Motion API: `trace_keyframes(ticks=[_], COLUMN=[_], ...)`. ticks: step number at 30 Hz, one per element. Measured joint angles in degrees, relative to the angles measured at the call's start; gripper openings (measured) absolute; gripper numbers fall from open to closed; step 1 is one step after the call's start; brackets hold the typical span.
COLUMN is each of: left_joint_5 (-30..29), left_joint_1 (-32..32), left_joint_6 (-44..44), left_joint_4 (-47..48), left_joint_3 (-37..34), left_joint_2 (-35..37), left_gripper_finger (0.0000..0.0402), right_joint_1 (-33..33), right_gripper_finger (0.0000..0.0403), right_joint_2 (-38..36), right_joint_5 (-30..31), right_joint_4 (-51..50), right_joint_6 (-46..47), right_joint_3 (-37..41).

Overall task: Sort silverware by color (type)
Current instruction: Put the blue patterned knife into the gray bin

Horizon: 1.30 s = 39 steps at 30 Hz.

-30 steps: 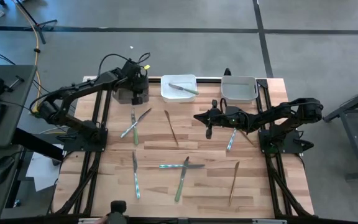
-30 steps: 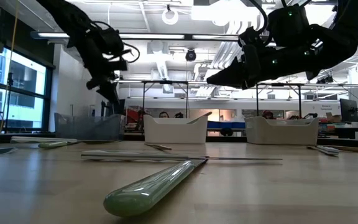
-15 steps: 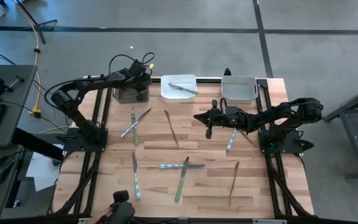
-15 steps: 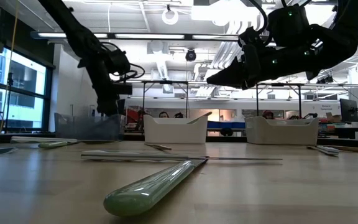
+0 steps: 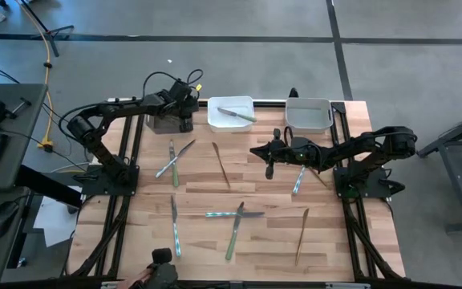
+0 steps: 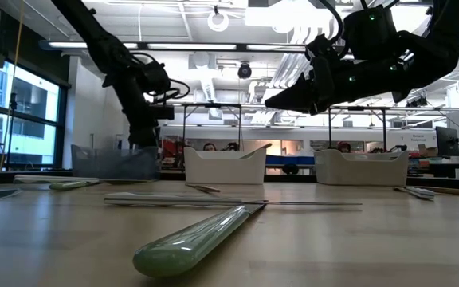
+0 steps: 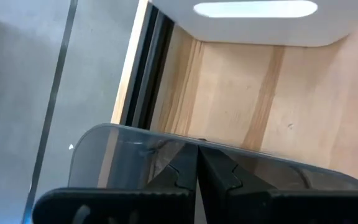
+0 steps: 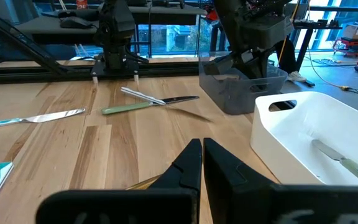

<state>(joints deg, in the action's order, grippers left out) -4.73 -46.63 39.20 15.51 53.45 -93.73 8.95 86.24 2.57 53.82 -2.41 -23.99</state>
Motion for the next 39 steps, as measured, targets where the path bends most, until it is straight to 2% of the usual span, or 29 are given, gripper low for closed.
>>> trace_keyframes(ticks=[7, 16, 21, 24, 28, 31, 35, 39], left_joint_5=[-0.02, 1.77, 3.96, 4.04, 4.03, 4.01, 4.02, 3.44], left_joint_1=[0.59, 1.94, 7.35, 12.64, 20.83, 26.99, 34.52, 40.78], left_joint_6=[-0.84, -6.33, -11.70, -14.70, -19.09, -22.02, -25.61, -28.73], left_joint_4=[-0.16, 1.65, -0.99, -3.99, -9.82, -13.91, -21.38, -25.90], left_joint_3=[-0.02, -2.35, -8.16, -12.20, -16.89, -19.30, -22.34, -24.69], left_joint_2=[1.71, 11.94, 20.16, 25.33, 31.36, 34.50, 35.93, 35.70], left_gripper_finger=[0.0000, 0.0000, 0.0000, 0.0000, 0.0000, 0.0000, 0.0000, 0.0000], right_joint_1=[0.00, -0.02, -0.65, -2.49, -5.78, -8.91, -13.82, -17.47], right_gripper_finger=[0.0000, 0.0000, 0.0000, 0.0000, 0.0000, 0.0000, 0.0000, 0.0000], right_joint_2=[0.00, 0.00, -0.49, -2.50, -6.68, -9.46, -10.58, -9.45], right_joint_5=[0.01, 0.42, 1.05, 4.50, 8.80, 10.23, 15.25, 16.49], right_joint_4=[-0.04, -0.04, -1.03, -2.81, -9.42, -18.90, -34.31, -47.32], right_joint_6=[-0.05, -0.66, -3.11, -4.79, -6.22, -5.26, -2.92, 2.80], right_joint_3=[0.00, 0.00, 0.00, 0.00, -0.02, -1.68, -7.29, -14.19])
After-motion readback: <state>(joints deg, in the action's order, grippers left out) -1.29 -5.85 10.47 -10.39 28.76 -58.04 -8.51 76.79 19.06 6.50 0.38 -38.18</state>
